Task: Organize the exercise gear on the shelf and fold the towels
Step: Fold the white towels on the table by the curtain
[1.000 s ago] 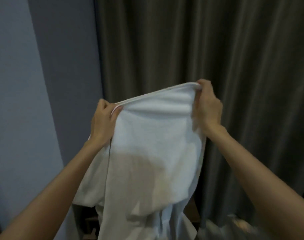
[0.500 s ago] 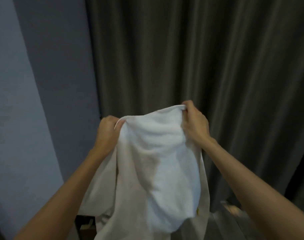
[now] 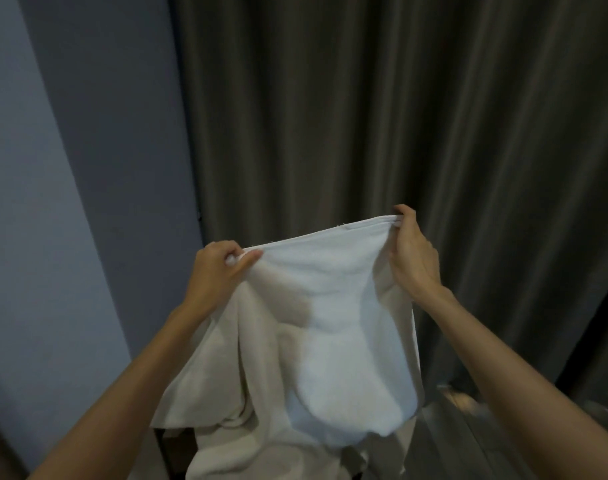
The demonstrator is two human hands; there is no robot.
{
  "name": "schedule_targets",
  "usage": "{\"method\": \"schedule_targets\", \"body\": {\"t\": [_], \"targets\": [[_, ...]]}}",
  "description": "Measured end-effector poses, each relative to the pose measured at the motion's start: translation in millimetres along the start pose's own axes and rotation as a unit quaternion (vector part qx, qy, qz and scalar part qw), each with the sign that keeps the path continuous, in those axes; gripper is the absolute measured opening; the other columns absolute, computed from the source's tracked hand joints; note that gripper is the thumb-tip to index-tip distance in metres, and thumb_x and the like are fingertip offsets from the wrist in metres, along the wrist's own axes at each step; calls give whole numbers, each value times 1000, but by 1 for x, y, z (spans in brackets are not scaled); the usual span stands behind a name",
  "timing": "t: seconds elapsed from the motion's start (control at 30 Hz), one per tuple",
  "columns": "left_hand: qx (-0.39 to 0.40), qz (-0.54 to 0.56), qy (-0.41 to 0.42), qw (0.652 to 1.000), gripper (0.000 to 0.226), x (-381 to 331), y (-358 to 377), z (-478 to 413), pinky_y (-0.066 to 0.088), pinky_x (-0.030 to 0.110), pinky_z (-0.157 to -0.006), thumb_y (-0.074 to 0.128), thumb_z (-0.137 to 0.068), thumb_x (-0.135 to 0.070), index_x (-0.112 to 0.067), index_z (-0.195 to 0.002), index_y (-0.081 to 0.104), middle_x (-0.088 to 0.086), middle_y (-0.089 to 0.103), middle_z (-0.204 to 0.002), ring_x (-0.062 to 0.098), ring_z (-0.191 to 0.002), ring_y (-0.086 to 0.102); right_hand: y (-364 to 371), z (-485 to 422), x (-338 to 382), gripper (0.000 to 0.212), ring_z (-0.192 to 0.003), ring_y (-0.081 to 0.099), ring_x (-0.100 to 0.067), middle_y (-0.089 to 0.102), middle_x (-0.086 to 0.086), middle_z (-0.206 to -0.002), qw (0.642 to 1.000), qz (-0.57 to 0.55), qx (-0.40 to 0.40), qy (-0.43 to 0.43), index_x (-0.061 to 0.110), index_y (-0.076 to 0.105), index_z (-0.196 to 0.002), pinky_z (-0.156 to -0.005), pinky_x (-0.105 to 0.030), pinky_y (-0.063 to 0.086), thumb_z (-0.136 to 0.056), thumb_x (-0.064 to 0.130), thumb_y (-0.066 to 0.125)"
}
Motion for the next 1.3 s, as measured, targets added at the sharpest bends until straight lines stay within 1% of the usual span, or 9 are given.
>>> {"method": "schedule_targets", "body": {"t": [0.1,0.2,0.33,0.57,0.8,0.9,1.03,1.2,1.3], "targets": [[-4,-13,4,1000,35,1,0,2,34,11,-60,71,-83,-36,-19,-57,54,-5,57,-63,11,-66,50,-1,-1,-8,35,-97,56,-20,55,4,-120,998,-24,24,49,44,30,-129,-94,-45,48,-100,52,12],[39,-47,36,998,22,0,7,1,33,20,-64,69,-85,-36,-25,-67,61,-8,60,-70,14,-72,49,-3,0,-6,27,-76,54,-13,57,0,-104,999,-19,33,28,28,32,-124,-77,-36,48,-101,38,23],[136,-107,70,982,17,13,23,4,39,33,-78,65,-88,-33,-18,-93,71,1,67,-91,23,-83,53,-5,1,-5,24,-87,60,-24,58,-5,-106,999,-22,38,3,21,34,-121,-80,-43,53,-101,32,31],[135,-118,-16,984,23,36,30,21,36,32,-75,56,-94,-28,-9,-88,68,8,61,-89,28,-87,57,-10,-2,-10,29,-95,56,-18,50,5,-107,994,-92,42,48,26,34,-125,-83,-37,49,-102,40,26],[-70,32,-97,992,25,1,-7,-27,29,20,-65,51,-97,-23,-6,-79,56,12,54,-85,22,-81,52,-26,-17,0,33,-99,52,-10,48,8,-118,979,-187,-64,51,35,28,-130,-82,-27,43,-99,45,27],[-130,25,26,991,17,-35,-33,-55,31,16,-68,60,-91,-20,-13,-76,57,5,52,-85,10,-78,48,-32,-30,-4,32,-106,53,-17,50,3,-122,977,-182,-103,53,31,29,-130,-92,-38,47,-99,36,33],[14,-89,173,981,21,-34,-19,-48,37,29,-77,57,-89,-21,-2,-83,65,12,58,-88,21,-84,51,-26,-29,-28,32,-116,49,-21,47,3,-131,983,-147,-78,81,34,30,-133,-101,-48,42,-102,37,32],[62,23,36,997,15,8,13,-13,40,24,-70,66,-88,-15,-5,-79,71,5,67,-80,15,-73,57,-4,-2,-45,39,-117,52,-33,49,-9,-134,993,-68,-29,93,20,35,-137,-98,-53,45,-99,23,44],[80,-27,10,996,20,23,21,3,36,15,-67,62,-91,-23,-11,-79,73,-8,66,-78,3,-69,51,4,10,-47,39,-107,58,-33,56,-11,-127,995,-9,-22,94,18,38,-135,-92,-51,47,-97,19,49]]}}
Point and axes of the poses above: each hand's wrist, its own z-axis away from the middle knuckle, its own y-axis out of the palm, x = y × z, the point moved 5 cm from there along -z, towards the middle knuckle
